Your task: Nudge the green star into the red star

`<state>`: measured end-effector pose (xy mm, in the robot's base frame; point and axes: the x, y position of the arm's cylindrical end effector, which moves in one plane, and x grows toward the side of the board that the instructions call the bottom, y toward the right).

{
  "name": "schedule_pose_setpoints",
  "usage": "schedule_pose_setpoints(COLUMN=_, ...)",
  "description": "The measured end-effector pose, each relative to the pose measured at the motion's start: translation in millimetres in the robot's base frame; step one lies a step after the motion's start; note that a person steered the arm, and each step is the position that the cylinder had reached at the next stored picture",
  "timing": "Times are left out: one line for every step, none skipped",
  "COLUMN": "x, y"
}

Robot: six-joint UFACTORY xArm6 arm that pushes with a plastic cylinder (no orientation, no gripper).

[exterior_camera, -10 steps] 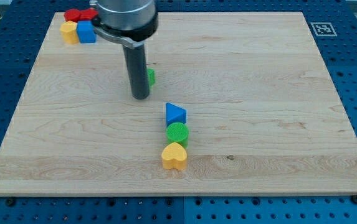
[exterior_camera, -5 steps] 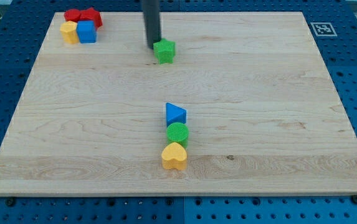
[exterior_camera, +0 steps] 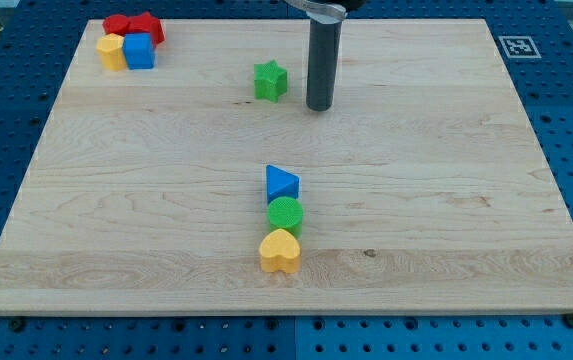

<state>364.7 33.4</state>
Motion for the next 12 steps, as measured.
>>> schedule_pose_setpoints(x=-14, y=-19)
schedule_pose_setpoints(x=-28, y=-48)
schedule_pose_setpoints(x=-37, y=-73)
schedule_pose_setpoints(x=-42, y=-97)
schedule_pose_setpoints(x=-43, y=-117)
schedule_pose_setpoints(x=-44, y=-133)
schedule_pose_setpoints(x=-52, y=-143)
schedule_pose_setpoints(x=-63, y=-150)
schedule_pose_setpoints(x=-73, y=-167)
schedule_pose_setpoints(x=-88, y=-182)
schedule_pose_setpoints(x=-90, y=-186)
schedule_pose_setpoints(x=-90, y=-186)
